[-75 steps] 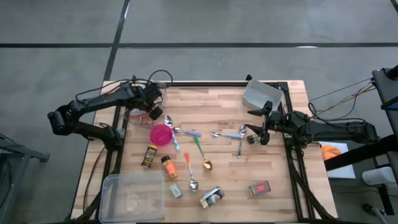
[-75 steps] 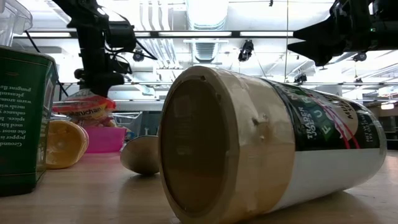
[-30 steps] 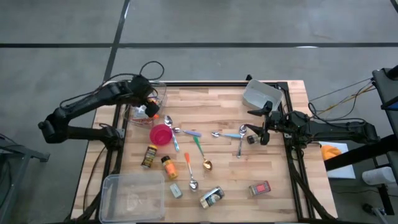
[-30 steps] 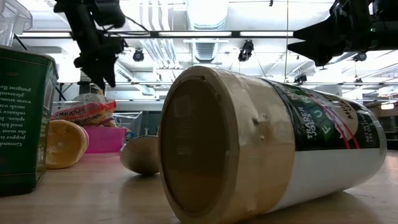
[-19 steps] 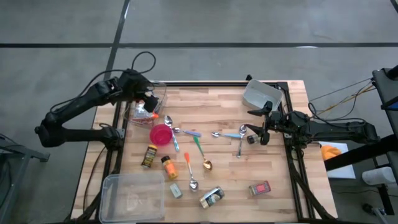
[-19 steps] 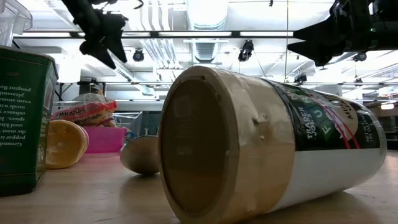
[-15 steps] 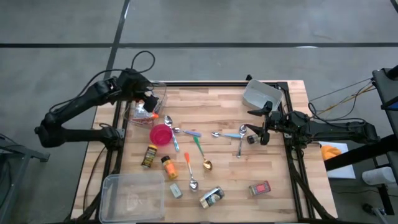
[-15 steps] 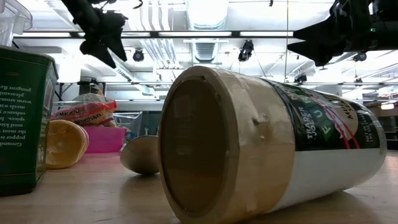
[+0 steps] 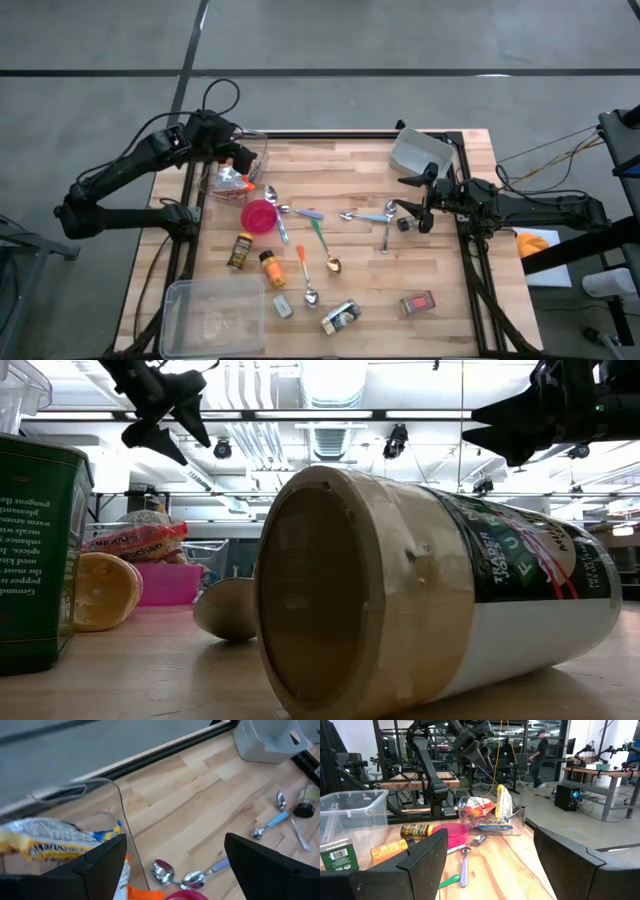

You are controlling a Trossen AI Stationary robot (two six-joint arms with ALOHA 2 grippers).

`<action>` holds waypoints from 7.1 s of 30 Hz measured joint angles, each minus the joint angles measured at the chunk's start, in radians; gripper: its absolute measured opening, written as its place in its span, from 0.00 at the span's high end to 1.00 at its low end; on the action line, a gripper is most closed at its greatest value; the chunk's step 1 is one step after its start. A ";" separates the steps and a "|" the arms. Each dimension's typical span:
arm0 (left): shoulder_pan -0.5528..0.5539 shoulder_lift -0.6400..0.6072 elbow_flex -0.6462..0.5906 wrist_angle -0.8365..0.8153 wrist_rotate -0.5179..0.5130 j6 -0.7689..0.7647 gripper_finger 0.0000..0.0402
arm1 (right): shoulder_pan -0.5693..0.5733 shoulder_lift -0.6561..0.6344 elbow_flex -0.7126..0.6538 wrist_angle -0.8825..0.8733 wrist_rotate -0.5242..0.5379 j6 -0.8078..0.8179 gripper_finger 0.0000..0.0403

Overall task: Pick & Place Food Item
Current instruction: Put the yellow seasoning can into the white bin

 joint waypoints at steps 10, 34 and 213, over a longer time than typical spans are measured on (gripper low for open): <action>-0.146 0.000 0.006 -0.096 -0.120 -0.266 0.15 | 0.000 0.000 0.000 0.000 0.000 0.000 0.28; -0.804 0.095 -0.011 -0.486 -0.169 -1.099 0.15 | 0.000 0.000 0.000 0.000 0.000 0.000 0.28; -1.501 0.700 0.137 -0.138 -0.043 -2.194 0.41 | 0.000 0.000 0.000 0.000 0.000 0.000 0.28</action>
